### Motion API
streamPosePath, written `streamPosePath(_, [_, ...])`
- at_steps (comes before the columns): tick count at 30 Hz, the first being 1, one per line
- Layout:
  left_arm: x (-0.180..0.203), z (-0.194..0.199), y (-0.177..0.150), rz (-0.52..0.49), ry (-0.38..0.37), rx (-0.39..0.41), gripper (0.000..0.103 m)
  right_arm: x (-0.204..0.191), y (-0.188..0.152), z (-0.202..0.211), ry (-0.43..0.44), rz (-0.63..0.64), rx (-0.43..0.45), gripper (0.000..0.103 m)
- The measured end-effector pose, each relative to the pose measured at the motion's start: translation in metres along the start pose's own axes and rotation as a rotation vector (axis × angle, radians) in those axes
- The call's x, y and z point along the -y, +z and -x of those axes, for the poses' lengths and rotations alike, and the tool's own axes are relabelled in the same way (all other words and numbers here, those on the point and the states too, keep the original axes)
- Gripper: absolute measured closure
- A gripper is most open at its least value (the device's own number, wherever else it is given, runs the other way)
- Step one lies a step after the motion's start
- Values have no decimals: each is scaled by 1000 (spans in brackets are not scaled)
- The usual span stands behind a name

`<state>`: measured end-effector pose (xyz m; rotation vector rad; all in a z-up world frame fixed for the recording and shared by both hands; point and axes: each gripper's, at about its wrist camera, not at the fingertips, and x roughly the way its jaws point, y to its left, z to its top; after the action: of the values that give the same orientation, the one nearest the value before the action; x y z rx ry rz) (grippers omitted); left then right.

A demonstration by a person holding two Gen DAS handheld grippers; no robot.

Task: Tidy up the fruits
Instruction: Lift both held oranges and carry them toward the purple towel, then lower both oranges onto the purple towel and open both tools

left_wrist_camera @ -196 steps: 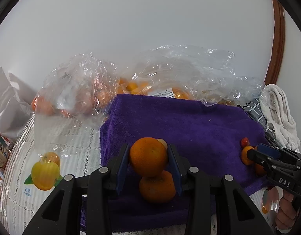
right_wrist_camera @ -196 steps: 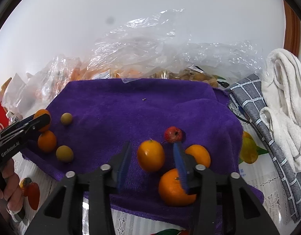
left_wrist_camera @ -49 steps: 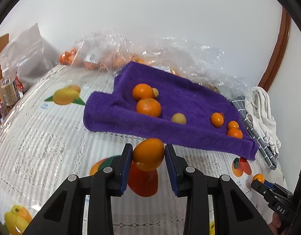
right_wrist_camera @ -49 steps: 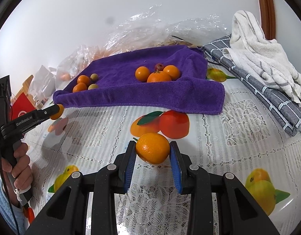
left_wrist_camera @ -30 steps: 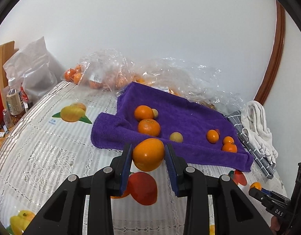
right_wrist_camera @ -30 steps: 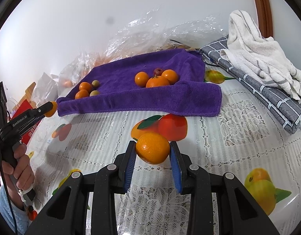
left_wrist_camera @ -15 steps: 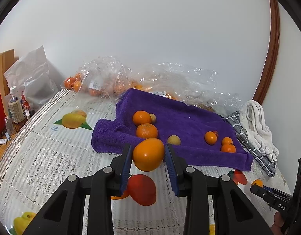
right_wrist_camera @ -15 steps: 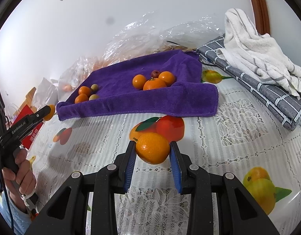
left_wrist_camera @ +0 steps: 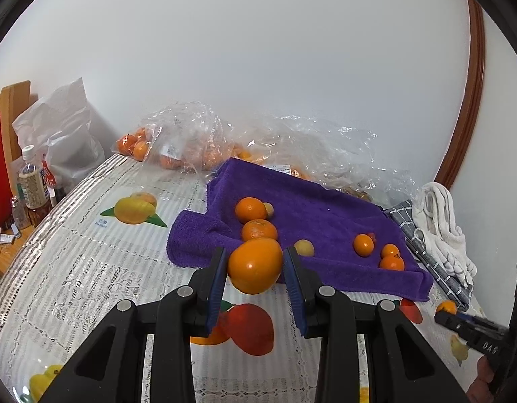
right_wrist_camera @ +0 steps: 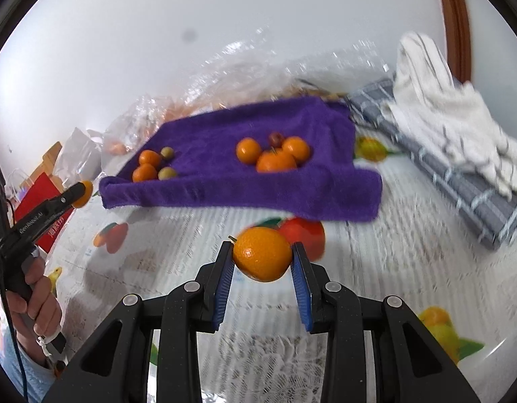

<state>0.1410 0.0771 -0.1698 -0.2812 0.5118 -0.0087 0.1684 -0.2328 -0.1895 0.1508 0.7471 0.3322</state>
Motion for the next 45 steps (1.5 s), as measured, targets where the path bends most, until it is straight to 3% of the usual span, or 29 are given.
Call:
streamPosePath(8, [-9, -16, 1, 45, -11, -94, 71, -10, 34, 3, 10, 38, 48, 69])
streamPosePath(11, [-7, -15, 7, 20, 25, -107, 71, -11, 49, -1, 10, 44, 57, 69])
streamPosePath(18, [14, -14, 47, -58, 1, -114, 71, -15, 89, -12, 12, 71, 102, 69])
streamPosePath(24, [38, -41, 76, -98, 20, -106, 71, -25, 114, -39, 4, 100, 101, 69])
streamPosePath(35, [48, -125, 61, -130, 28, -170, 71, -40, 88, -105, -12, 166, -39, 69])
streamPosePath(45, [43, -139, 46, -159, 19, -149, 71, -41, 78, -118, -63, 186, -56, 69])
